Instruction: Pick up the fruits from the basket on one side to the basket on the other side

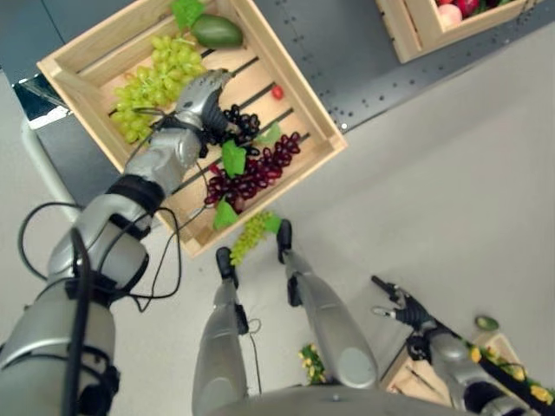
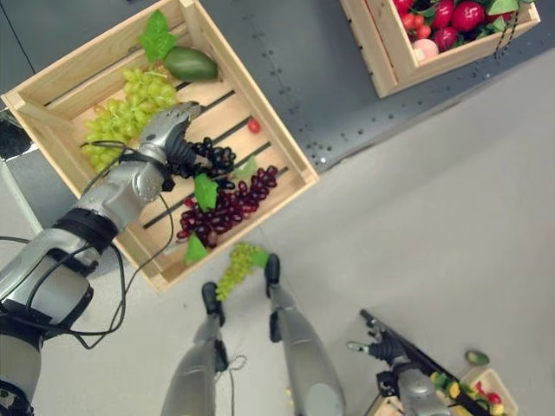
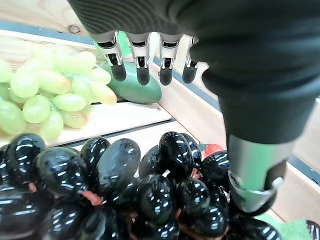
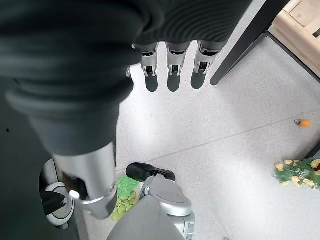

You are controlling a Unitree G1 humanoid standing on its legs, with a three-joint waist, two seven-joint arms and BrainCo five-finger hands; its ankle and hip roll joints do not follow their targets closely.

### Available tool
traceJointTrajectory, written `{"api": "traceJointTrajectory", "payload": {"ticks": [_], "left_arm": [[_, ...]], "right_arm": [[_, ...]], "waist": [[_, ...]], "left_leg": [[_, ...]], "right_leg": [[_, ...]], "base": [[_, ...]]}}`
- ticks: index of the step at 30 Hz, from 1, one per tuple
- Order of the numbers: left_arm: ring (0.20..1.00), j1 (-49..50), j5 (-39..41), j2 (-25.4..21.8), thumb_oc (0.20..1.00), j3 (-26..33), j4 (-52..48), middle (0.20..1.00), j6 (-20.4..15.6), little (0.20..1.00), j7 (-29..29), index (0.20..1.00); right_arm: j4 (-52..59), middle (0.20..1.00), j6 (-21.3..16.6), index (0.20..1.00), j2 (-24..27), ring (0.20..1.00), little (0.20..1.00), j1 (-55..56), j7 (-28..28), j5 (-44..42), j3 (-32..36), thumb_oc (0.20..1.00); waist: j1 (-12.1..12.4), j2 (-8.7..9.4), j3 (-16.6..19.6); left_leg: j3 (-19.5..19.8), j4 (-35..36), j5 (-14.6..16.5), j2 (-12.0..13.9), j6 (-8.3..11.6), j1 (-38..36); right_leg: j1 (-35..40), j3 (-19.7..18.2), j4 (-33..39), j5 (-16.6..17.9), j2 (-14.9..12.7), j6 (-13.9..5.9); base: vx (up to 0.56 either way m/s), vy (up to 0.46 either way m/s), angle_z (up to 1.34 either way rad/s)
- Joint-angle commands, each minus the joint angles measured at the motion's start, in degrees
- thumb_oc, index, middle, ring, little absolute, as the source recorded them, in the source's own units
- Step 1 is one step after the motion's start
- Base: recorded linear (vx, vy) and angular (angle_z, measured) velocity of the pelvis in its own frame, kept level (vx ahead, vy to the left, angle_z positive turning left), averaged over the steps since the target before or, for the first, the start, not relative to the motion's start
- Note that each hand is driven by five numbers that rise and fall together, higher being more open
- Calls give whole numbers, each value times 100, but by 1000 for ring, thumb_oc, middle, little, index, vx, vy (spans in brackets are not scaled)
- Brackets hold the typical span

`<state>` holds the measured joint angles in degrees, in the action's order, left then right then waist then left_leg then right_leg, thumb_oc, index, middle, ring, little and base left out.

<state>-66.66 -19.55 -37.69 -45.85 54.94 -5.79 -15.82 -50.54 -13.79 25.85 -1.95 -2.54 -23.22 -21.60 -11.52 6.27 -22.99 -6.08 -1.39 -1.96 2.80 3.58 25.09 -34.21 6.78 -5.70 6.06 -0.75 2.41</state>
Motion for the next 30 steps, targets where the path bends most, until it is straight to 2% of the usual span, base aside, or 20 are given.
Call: {"api": "traceJointTrajectory", "payload": {"ticks": [1, 12, 16, 30], "left_arm": [[1000, -350, -241, 27, 1000, 256, 287, 1000, 27, 1000, -29, 1000], [1000, -75, -332, -22, 1000, 230, 853, 1000, 130, 1000, 209, 1000], [1000, 60, -294, -69, 1000, 278, 1146, 1000, 205, 1000, 522, 1000], [1000, -321, -592, -195, 1000, -38, 1228, 1000, 304, 1000, 549, 1000]], "right_arm": [[44, 1000, -59, 1000, 346, 1000, 1000, 236, 46, -135, -58, 1000], [229, 1000, -69, 1000, 383, 1000, 1000, 272, 31, -293, -10, 1000], [155, 1000, -15, 1000, 436, 1000, 1000, 305, -19, -264, 32, 1000], [273, 1000, 36, 1000, 503, 1000, 1000, 245, -121, -336, -15, 1000]], "waist": [[61, 75, 143], [30, 93, 102], [56, 51, 107], [61, 15, 71]], "left_leg": [[45, -342, 63, 55, -91, -7], [25, -391, 85, 62, -99, 95], [28, -433, 114, 50, -109, 118], [86, -517, 138, 14, -114, 233]], "right_leg": [[11, -22, -444, -159, 46, -672], [-118, -40, -492, -131, 58, -676], [-124, -54, -488, -136, 66, -668], [-184, -51, -497, -113, 36, -667]], "base": [[0, 0, 0], [1, -1, -1], [0, 3, -1], [0, 0, 0]]}}
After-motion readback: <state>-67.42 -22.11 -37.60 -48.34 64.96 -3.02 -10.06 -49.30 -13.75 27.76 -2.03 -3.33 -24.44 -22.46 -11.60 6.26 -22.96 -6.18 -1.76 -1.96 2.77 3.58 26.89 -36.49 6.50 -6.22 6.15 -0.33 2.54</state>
